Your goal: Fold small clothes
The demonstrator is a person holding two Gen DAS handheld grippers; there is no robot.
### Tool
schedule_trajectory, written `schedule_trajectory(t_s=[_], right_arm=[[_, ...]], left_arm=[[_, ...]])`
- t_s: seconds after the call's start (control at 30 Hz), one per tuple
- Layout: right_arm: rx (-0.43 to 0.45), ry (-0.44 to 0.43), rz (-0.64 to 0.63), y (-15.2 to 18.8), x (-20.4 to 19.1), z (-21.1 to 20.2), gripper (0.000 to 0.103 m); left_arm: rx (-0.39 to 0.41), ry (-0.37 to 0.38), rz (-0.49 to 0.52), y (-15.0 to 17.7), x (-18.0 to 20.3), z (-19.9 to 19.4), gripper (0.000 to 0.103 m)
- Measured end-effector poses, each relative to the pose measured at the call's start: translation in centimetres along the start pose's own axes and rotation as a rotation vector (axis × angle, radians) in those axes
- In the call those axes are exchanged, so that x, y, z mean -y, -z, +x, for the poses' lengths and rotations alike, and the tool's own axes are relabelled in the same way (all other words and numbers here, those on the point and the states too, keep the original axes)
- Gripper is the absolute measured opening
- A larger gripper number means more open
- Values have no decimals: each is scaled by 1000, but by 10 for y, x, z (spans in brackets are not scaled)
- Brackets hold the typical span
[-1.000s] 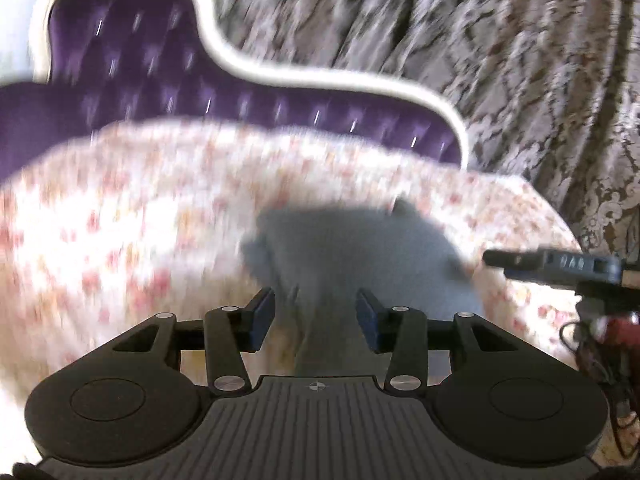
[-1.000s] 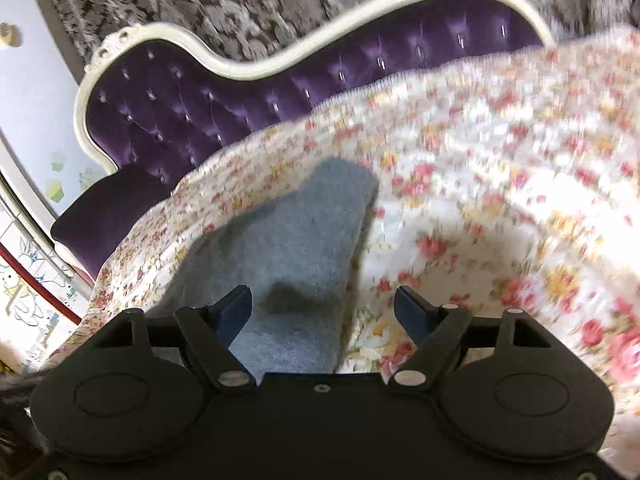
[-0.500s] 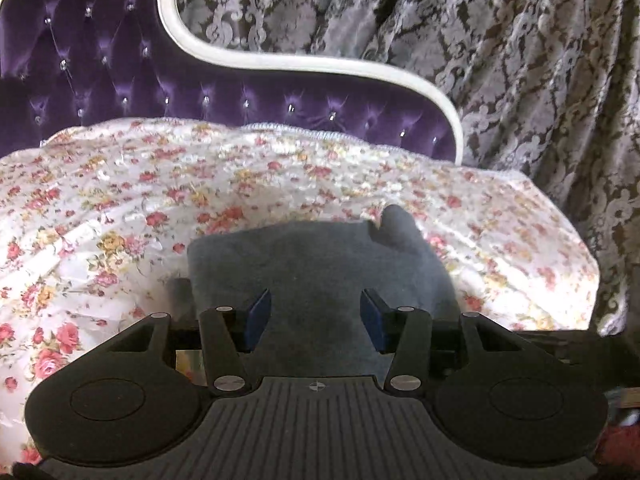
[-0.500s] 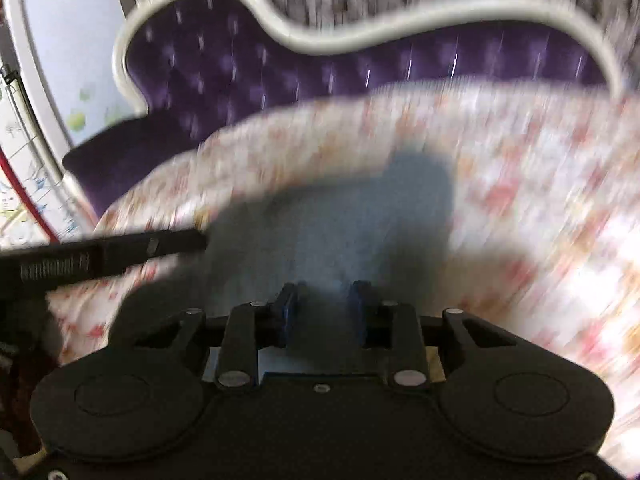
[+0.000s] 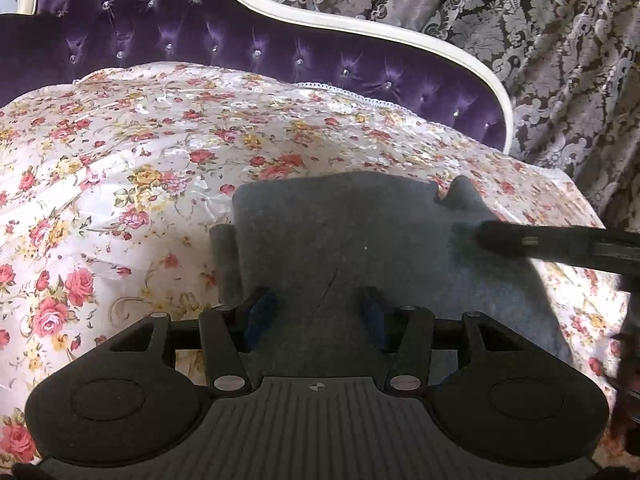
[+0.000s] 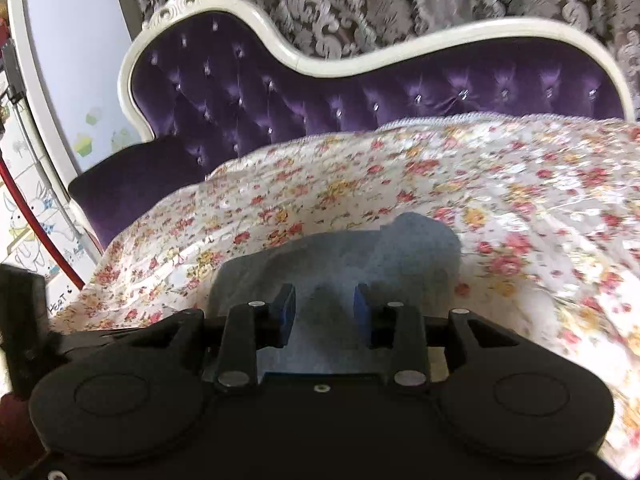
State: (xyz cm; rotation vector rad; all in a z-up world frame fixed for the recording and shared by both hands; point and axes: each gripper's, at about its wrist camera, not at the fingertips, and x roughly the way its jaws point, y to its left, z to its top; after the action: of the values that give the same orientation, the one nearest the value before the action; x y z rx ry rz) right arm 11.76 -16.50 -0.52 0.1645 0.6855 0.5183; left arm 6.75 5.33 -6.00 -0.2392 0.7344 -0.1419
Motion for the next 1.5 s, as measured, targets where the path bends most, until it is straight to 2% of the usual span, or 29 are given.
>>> schedule_trajectory(t_s=[0.07, 0.17, 0.23, 0.3, 0.33, 0.4, 0.43, 0.47, 0.5, 0.57, 0.6, 0.63, 0.67, 0.73, 0.87, 0.93, 1.1, 1.27, 1.43, 1.5], right_arm=[[-35, 2, 2, -1, 6, 19, 43], [-69, 135, 38, -1, 31, 45, 40], [-60, 141, 125, -1, 51, 49, 33], [-55, 148, 134, -3, 54, 46, 34], [-56, 150, 120, -3, 51, 45, 38], [-50, 143, 94, -2, 45, 40, 48], [-42, 137, 90, 0, 43, 35, 60], [-30, 132, 90, 0, 40, 31, 74], [-16, 131, 90, 0, 38, 25, 79], [17, 131, 70, 1, 31, 8, 83], [29, 133, 58, 2, 28, 2, 86], [40, 140, 45, 4, 23, -6, 98], [48, 146, 33, 5, 18, -12, 103], [72, 154, 11, 11, 9, -28, 103], [70, 183, -8, 22, -9, -49, 103], [68, 182, 4, 30, -16, -56, 103], [64, 171, 27, 48, -33, -72, 103], [58, 206, 10, 64, -48, -82, 103], [54, 241, 21, 76, -51, -93, 103], [49, 249, 41, 79, -49, -96, 103]], left_arm=[[2, 0, -8, 0, -1, 0, 50], [5, -5, -1, 1, -1, 2, 51], [6, -11, 5, 0, 0, 4, 51], [6, -15, 11, -1, 2, 4, 52], [6, -18, 13, -2, 3, 3, 54], [10, -24, 12, -4, 4, -1, 67], [8, -29, 9, -3, 4, -3, 79], [2, -22, 8, -2, 4, -6, 85], [-6, -17, 8, -1, 4, -9, 88], [-18, -31, 18, 2, 7, -17, 96], [-14, -39, 24, 4, 8, -21, 97], [-5, -50, 34, 6, 11, -27, 97], [4, -59, 40, 8, 12, -33, 98], [19, -72, 47, 11, 16, -46, 103], [54, -113, 62, 17, 27, -68, 103], [73, -101, 62, 21, 30, -79, 103], [63, -78, 70, 29, 37, -97, 102], [44, -188, 102, 35, 51, -110, 102], [53, -195, 81, 39, 51, -123, 102], [47, -238, 83, 40, 54, -125, 102]])
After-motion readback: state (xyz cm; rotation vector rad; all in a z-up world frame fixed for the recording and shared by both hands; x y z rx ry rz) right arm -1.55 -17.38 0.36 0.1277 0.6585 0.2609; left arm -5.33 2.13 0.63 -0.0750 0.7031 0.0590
